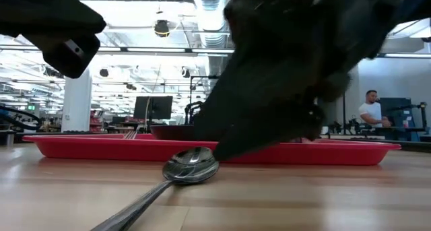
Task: Pick and place plate/cup/fork/spoon on tray
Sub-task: Put the black spoon on the red serving tray to the right of the black plate
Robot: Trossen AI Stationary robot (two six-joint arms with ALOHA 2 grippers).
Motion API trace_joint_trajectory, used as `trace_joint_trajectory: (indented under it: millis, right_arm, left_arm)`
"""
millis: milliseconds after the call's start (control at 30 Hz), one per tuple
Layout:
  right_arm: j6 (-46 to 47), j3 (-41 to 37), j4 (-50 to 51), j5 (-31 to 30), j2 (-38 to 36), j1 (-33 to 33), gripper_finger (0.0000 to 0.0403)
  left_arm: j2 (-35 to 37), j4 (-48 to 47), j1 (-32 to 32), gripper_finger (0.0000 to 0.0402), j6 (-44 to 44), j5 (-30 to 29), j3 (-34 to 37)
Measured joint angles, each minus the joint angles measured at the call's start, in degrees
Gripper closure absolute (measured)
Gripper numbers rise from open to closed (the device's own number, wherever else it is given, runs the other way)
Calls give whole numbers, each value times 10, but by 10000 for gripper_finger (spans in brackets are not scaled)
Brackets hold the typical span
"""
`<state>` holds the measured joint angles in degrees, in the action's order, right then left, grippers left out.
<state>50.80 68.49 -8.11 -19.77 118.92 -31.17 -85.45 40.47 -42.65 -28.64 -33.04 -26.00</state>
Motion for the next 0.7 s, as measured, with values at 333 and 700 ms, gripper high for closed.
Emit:
trace_joint_trajectory:
  millis: [333, 700]
  right_arm:
    - [-12, 25, 33, -14, 15, 20, 194]
    - [-42, 25, 15, -13, 15, 34, 209]
  left_arm:
    - [0, -8, -1, 400, -4, 0, 0]
    - [0, -8, -1, 400, -5, 0, 0]
